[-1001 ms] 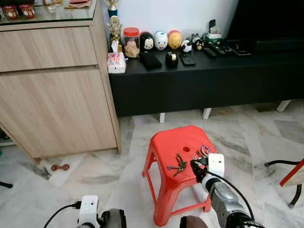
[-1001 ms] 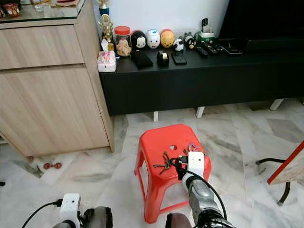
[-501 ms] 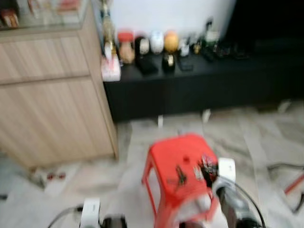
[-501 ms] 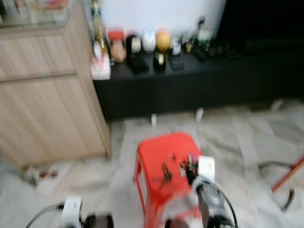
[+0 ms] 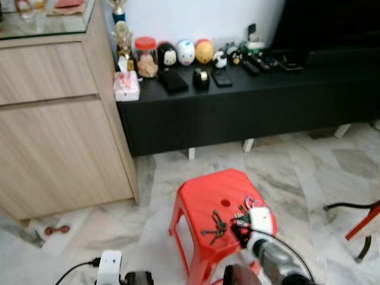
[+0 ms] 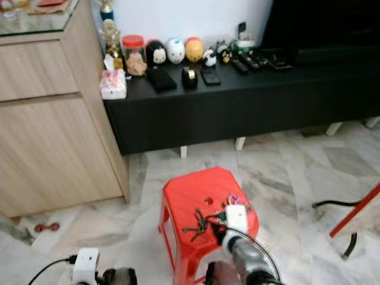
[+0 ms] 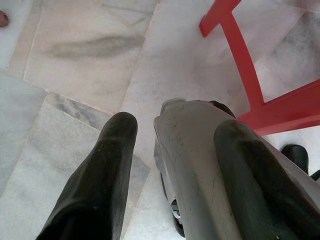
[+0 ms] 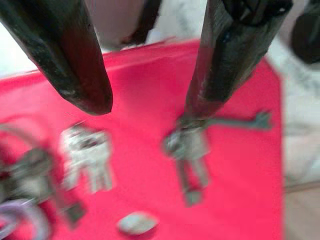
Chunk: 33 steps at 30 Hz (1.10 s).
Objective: Hang keys on a hook
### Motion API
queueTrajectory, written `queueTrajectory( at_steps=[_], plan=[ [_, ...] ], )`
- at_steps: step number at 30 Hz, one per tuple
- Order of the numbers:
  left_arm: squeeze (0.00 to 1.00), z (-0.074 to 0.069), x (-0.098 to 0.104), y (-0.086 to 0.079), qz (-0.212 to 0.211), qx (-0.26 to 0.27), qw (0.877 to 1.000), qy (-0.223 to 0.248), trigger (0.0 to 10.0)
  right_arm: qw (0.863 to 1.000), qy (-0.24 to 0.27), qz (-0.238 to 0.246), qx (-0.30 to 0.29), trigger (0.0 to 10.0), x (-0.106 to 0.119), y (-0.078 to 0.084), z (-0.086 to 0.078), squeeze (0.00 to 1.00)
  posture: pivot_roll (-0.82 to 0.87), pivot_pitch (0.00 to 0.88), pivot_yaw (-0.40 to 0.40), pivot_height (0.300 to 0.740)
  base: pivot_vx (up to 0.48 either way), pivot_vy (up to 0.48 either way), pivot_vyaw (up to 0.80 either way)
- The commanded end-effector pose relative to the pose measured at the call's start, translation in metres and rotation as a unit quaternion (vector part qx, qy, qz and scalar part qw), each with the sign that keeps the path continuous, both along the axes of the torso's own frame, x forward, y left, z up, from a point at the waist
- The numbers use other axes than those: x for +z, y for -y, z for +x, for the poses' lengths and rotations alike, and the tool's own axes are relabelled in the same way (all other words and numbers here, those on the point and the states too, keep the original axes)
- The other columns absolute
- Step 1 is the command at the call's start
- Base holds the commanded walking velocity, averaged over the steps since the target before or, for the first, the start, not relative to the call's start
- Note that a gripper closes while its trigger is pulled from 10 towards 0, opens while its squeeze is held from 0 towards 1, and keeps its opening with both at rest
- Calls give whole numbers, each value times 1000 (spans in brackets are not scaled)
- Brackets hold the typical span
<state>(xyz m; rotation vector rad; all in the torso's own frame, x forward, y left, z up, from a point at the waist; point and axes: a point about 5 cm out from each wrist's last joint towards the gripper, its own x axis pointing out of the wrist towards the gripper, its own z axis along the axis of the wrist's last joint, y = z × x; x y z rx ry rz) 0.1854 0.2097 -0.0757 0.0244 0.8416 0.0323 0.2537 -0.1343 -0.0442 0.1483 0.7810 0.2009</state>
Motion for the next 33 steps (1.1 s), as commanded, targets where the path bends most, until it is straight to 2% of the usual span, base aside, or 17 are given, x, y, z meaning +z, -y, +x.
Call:
queueTrajectory(
  at_steps=[1, 12, 16, 18, 21, 22, 27, 29, 33],
  plan=[
    [0, -16, -10, 7, -13, -4, 999, -34, 10000, 1000, -2, -4, 0, 10000, 3, 2, 4, 0, 1, 34, -58, 611, 0, 0, 0],
    [0, -23, -12, 4, -10, 0, 999, -37, 10000, 1000, 15, 24, 11, 10000, 16, -24, 19, 0, 22, 56, -69, 611, 0, 0, 0],
    [0, -27, -13, 2, -10, 4, 999, -38, 10000, 998, 27, 47, 12, 10000, 25, -34, 29, 0, 36, 69, -76, 611, 0, 0, 0],
    [0, -29, -13, 1, -10, 6, 999, -38, 10000, 997, 43, 58, 17, 10000, 35, -37, 39, 0, 40, 80, -82, 611, 0, 0, 0],
    [0, -31, -14, 0, -11, 7, 999, -36, 10000, 997, 51, 54, 26, 10000, 40, -35, 44, 0, 45, 88, -87, 611, 0, 0, 0],
    [0, -33, -14, 0, -12, 8, 999, -33, 10000, 997, 55, 49, 22, 10000, 40, -21, 45, 0, 52, 103, -94, 611, 0, 0, 0],
    [0, -37, -14, 0, -14, 8, 1000, -26, 10000, 997, 53, 46, 12, 10000, 36, 5, 42, 0, 63, 129, -108, 611, 0, 0, 0],
    [0, -40, -15, -1, -14, 10, 1000, -22, 10000, 997, 53, 45, 14, 10000, 36, 8, 41, 0, 71, 144, -115, 611, 0, 0, 0],
    [0, -44, -15, -2, -13, 14, 1000, -21, 10000, 997, 54, 42, 33, 10000, 37, 0, 42, 0, 73, 162, -124, 611, 0, 0, 0]
  ],
)
